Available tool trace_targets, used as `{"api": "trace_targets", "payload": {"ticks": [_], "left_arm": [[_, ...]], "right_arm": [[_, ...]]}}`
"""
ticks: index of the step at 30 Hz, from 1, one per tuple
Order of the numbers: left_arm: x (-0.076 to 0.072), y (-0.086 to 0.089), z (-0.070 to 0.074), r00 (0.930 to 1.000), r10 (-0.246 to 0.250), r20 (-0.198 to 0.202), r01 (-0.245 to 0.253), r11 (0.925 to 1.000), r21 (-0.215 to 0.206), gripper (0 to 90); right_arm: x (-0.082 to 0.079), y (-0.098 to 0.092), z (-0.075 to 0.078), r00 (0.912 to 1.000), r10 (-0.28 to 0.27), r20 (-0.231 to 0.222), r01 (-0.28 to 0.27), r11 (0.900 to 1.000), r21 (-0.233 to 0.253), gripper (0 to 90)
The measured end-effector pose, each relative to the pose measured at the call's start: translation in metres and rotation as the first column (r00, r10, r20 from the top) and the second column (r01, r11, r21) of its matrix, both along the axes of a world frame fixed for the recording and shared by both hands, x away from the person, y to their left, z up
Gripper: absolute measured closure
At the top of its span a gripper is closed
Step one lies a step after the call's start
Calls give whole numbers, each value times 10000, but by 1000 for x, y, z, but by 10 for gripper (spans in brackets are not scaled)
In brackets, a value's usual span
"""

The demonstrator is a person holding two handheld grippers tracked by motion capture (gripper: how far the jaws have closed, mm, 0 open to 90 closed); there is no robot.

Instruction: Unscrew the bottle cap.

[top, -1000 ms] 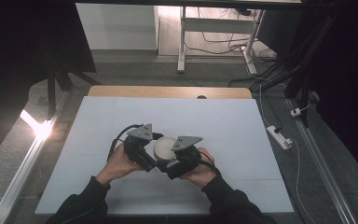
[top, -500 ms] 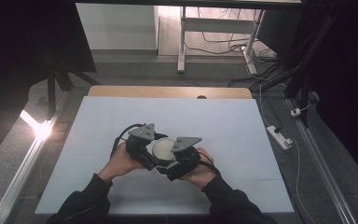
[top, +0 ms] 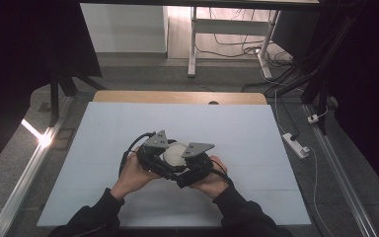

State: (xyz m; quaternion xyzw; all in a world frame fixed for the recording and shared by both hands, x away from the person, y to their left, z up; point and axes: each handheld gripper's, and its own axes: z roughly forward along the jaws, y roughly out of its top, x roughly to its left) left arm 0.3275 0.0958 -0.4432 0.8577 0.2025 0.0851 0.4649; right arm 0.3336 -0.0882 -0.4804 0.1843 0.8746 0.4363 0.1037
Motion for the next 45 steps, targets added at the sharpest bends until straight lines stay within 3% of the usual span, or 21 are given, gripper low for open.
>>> {"api": "trace_targets", "payload": {"ticks": [1,7,12,16,19,24,30,33,38,42,45], "left_arm": [[-2,-3,1,9994,340,38,-340,9994,106,75],[-3,-6,1,9977,678,18,-678,9976,134,73],[1,-2,3,10000,-68,10,67,9998,199,0],[3,10,8,9963,-858,78,857,9963,104,0],[7,20,10,9851,-1722,14,1722,9851,-25,0],[8,25,7,9591,-2829,68,2829,9591,-28,1],[6,22,5,9515,-3060,331,3056,9520,163,71],[6,23,4,9557,-2931,274,2932,9560,-12,75],[6,19,3,9741,-2256,114,2256,9742,3,76],[3,11,5,9916,-1288,89,1287,9916,143,77],[-1,3,7,9991,-381,160,376,9989,289,77]], "right_arm": [[0,0,0,10000,-76,-11,76,10000,-6,65],[2,-1,0,9997,-211,-76,212,9998,4,65],[0,-1,0,10000,-7,-84,8,10000,99,65],[-1,-1,1,9996,268,-80,-267,9995,158,65],[-3,0,2,9978,660,-75,-657,9975,275,65],[-6,2,2,9935,1137,-104,-1133,9930,336,65],[-9,4,3,9892,1467,-63,-1464,9886,348,65],[-10,4,3,9892,1464,-63,-1461,9887,346,65],[-8,3,2,9943,1062,-86,-1060,9941,235,65],[-4,1,2,9989,467,-48,-466,9988,164,65],[-3,1,2,9998,185,-31,-184,9997,159,65]]}}
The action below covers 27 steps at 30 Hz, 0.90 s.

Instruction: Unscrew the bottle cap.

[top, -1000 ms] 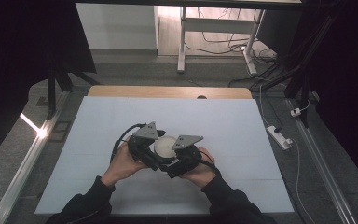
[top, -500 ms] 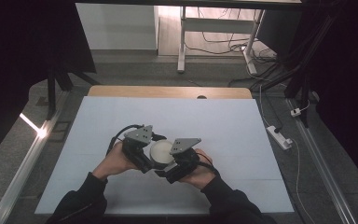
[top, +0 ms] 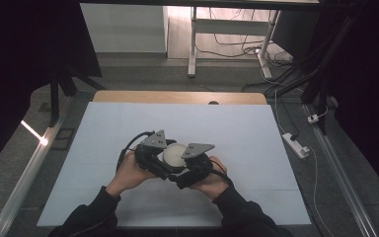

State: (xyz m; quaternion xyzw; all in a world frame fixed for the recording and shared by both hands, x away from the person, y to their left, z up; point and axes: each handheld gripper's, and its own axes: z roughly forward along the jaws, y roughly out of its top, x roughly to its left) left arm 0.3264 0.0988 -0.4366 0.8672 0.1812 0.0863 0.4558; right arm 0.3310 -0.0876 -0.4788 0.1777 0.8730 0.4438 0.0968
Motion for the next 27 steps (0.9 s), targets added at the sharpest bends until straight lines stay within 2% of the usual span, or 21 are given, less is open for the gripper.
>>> {"api": "trace_targets", "payload": {"ticks": [2,5,7,8,10,13,16,17,18,20,23,24,27], "left_arm": [[-3,-5,1,9986,524,50,-524,9985,130,77],[-6,-9,1,9947,1024,12,-1024,9947,108,76],[-6,-10,0,9939,1106,-2,-1106,9938,84,75],[-5,-10,-1,9952,983,17,-983,9951,59,72],[-3,-9,-1,9968,795,-19,-795,9967,179,0],[-1,-2,3,9996,294,26,-294,9995,93,0],[0,7,7,9987,-508,-9,508,9987,-31,0],[0,11,8,9962,-874,34,874,9962,35,0],[1,14,8,9916,-1295,-3,1295,9916,42,0],[1,18,8,9838,-1793,5,1793,9838,-1,0],[3,22,6,9711,-2385,-71,2382,9708,-279,1],[3,22,5,9656,-2600,-90,2596,9651,-345,1],[3,24,4,9554,-2953,-18,2952,9550,-305,28]], "right_arm": [[1,-1,0,9994,-338,44,338,9994,-4,65],[2,-2,0,9991,-429,48,429,9991,-28,65],[2,-2,-1,9989,-474,0,474,9989,-26,65],[2,-2,-1,9989,-474,-7,474,9989,-35,65],[2,-2,0,9993,-387,-22,386,9993,-11,65],[1,-2,0,9998,-213,-3,213,9998,33,65],[0,-2,0,9999,112,-75,-111,9998,137,65],[-1,-1,1,9997,242,-105,-240,9995,180,65],[-3,-1,1,9980,611,-133,-607,9978,261,65],[-3,-1,1,9971,743,-152,-738,9968,314,65],[-7,1,3,9902,1383,-180,-1373,9895,453,65],[-7,1,3,9902,1383,-180,-1373,9895,453,65],[-10,3,4,9855,1689,-169,-1679,9846,482,65]]}}
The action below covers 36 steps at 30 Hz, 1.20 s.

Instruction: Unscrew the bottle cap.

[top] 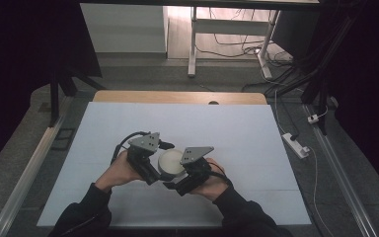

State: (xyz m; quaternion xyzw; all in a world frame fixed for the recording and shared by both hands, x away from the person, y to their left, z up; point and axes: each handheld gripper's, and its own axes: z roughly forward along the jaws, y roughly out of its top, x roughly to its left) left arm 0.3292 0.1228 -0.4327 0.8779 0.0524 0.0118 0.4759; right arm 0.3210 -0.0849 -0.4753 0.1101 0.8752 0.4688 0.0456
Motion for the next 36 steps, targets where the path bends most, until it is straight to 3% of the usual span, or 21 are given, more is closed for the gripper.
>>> {"api": "trace_targets", "payload": {"ticks": [6,10,15,18,22,25,28,36], "left_arm": [[0,-1,-4,10000,-13,28,13,9999,-104,74],[1,-3,-5,9982,602,2,-602,9982,-52,75],[1,-10,-6,9868,1619,-75,-1619,9868,58,76],[-1,-16,-6,9732,2298,-33,-2297,9732,136,76],[-5,-24,-5,9458,3248,27,-3248,9456,213,76],[-7,-28,-5,9318,3629,17,-3629,9317,175,76],[-7,-28,-5,9291,3699,-24,-3699,9290,100,77],[-8,-25,-1,9308,3656,-38,-3656,9308,34,77]], "right_arm": [[-2,1,0,9999,165,45,-165,9998,-56,65],[0,1,0,9996,-245,109,247,9994,-231,65],[5,-1,-2,9947,-1022,136,1026,9939,-395,65],[7,-1,-3,9898,-1410,201,1417,9889,-434,65],[9,-3,-4,9815,-1896,271,1908,9804,-500,65],[10,-4,-4,9758,-2166,293,2179,9745,-533,65],[10,-4,-4,9755,-2185,272,2197,9741,-542,65],[10,-3,-5,9768,-2135,191,2142,9756,-493,65]]}}
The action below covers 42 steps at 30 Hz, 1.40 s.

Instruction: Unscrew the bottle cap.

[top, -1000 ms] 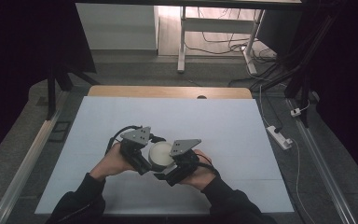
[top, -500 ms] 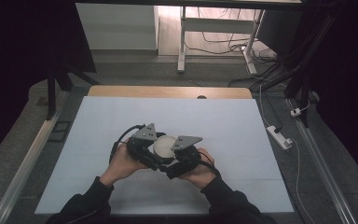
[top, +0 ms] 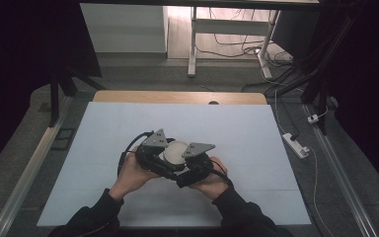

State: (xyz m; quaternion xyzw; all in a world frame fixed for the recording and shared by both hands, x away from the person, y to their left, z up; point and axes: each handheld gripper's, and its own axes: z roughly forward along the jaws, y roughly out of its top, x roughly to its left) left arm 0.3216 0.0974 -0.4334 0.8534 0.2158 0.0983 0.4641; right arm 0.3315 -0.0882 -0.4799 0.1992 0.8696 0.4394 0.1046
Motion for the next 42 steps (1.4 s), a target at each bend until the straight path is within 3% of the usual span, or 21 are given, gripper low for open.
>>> {"api": "trace_targets", "payload": {"ticks": [9,20,42], "left_arm": [[0,8,7,9998,182,48,-181,9997,-190,77],[0,15,11,9995,289,110,-288,9996,-61,77],[-11,28,12,9993,346,138,-345,9994,-76,77]], "right_arm": [[-1,0,0,9999,104,15,-104,9999,59,65],[1,-2,-1,10000,9,27,-9,10000,-10,65],[13,-16,1,9986,-519,81,519,9986,59,65]]}}
